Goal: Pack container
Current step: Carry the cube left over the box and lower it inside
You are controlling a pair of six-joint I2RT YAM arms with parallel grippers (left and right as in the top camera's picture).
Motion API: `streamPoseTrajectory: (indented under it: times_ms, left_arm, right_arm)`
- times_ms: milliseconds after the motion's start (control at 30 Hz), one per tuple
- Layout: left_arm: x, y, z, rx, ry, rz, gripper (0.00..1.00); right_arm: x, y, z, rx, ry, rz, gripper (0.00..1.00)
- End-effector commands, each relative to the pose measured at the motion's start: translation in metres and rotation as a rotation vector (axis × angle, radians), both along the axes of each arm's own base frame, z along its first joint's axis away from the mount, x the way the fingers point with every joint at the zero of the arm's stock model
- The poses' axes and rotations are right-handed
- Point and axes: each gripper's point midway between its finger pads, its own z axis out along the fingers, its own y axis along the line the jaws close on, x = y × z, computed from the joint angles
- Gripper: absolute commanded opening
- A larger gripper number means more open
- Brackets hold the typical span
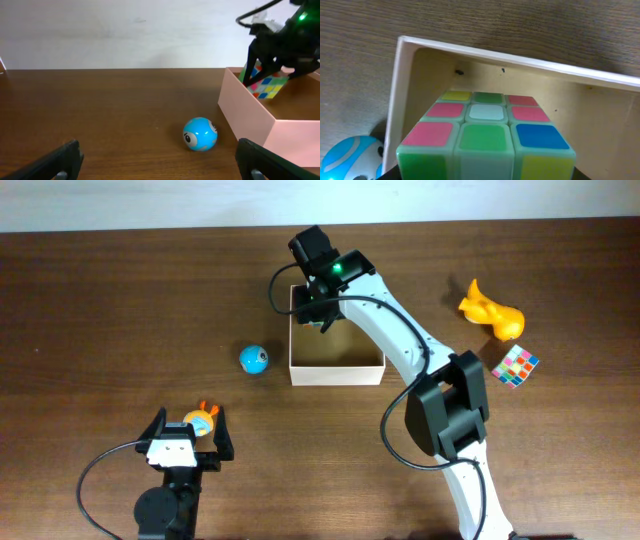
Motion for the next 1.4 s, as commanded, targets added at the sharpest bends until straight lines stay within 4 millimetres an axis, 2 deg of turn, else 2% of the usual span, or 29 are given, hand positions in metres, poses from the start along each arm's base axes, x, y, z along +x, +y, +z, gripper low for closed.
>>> streamPoseTrajectory:
  times_ms: [0,267,567,667,800,1100,1133,1267,1367]
  left_arm:
    - [0.000,-0.003,0.000,0.014,-0.002,-0.016,0.99]
    - [0.000,-0.003,0.000,0.014,-0.003,-0.016,0.99]
    - [0.000,-0.003,0.000,0.014,-0.002,-0.016,0.99]
    - [0.000,-0.003,0.000,0.014,-0.002,-0.016,0.99]
    - [0.000,-0.003,0.000,0.014,-0.002,-0.016,0.99]
    - [0.000,-0.003,0.000,0.014,-0.003,-0.016,0.99]
    - [0.000,-0.003,0.000,0.014,-0.002,-0.016,0.99]
    - [0.000,-0.003,0.000,0.014,-0.002,-0.016,0.99]
    - [0.000,-0.003,0.000,0.014,-0.003,-0.016,0.99]
  right_arm:
    - [0.006,0.006,0.005,0.005,-0.033,-0.019,0.50]
    - [0.015,0.012,0.008,0.040,-0.065,-0.047,0.49]
    - [0.016,0.012,0.008,0.046,-0.064,-0.061,0.50]
    - [0.016,0.012,0.008,0.046,-0.064,-0.060,0.62]
    - [0.016,0.012,0.008,0.046,-0.064,-0.060,0.70]
    - [0.012,0.009,0.006,0.033,-0.049,-0.058,0.71]
    - [0.012,0.007,0.006,0.029,-0.044,-0.057,0.69]
    - [0.009,-0.007,0.002,0.003,-0.013,-0.074,0.47]
    - [0.011,-0.020,0.000,-0.016,-0.002,-0.088,0.40]
